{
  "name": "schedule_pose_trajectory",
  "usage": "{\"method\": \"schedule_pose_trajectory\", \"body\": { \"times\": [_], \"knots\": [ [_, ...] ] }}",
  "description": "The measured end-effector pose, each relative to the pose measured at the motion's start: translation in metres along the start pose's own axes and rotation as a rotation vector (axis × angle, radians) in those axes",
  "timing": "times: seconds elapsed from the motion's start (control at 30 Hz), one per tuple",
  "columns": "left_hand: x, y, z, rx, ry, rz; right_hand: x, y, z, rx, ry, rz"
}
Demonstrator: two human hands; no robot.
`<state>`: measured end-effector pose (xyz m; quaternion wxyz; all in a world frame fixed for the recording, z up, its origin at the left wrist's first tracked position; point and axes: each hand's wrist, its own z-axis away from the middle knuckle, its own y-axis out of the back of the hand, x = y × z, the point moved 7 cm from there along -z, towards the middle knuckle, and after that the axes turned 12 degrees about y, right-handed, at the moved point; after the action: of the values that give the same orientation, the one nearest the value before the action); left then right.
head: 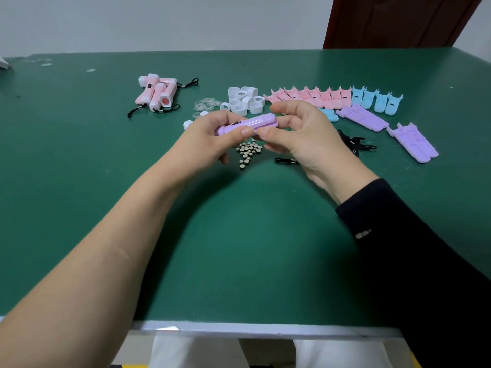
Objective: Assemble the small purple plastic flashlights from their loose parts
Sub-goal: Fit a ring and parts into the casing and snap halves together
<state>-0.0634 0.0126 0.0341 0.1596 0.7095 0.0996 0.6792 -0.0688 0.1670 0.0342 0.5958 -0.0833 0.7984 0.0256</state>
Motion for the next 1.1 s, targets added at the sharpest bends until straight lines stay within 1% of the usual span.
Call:
{"method": "schedule_pose_trajectory", "body": {
  "times": [0.17, 0.3, 0.37, 0.5, 0.6, 0.67, 0.73, 0.93, 1.1],
  "knots": [
    [0.000, -0.002, 0.000, -0.010, -0.012, 0.002, -0.003, 0.001, 0.000, -0.028, 0.028, 0.019],
    [-0.003, 0.000, -0.001, -0.029, 0.029, 0.044, -0.015, -0.002, 0.000, -0.121, 0.155, 0.136],
    [-0.004, 0.000, -0.001, -0.047, 0.057, 0.066, -0.017, -0.002, 0.000, -0.140, 0.168, 0.139],
    [0.002, 0.000, 0.001, -0.049, 0.046, 0.084, -0.010, 0.001, -0.002, -0.111, 0.091, -0.002],
    [0.006, 0.003, 0.001, 0.011, 0.006, 0.035, -0.003, 0.004, -0.003, -0.075, 0.002, -0.077],
    [0.007, 0.004, 0.002, 0.046, -0.016, -0.006, -0.001, 0.005, -0.003, -0.057, -0.020, -0.075],
    [0.008, 0.005, 0.003, 0.065, -0.021, 0.005, 0.001, 0.005, -0.003, -0.039, -0.038, -0.081],
    [0.014, 0.008, 0.006, 0.049, -0.058, 0.173, 0.005, 0.010, -0.003, 0.009, -0.086, -0.150],
    [0.018, 0.008, 0.008, 0.040, -0.075, 0.206, 0.007, 0.013, -0.005, 0.017, -0.081, -0.085]
  ]
}}
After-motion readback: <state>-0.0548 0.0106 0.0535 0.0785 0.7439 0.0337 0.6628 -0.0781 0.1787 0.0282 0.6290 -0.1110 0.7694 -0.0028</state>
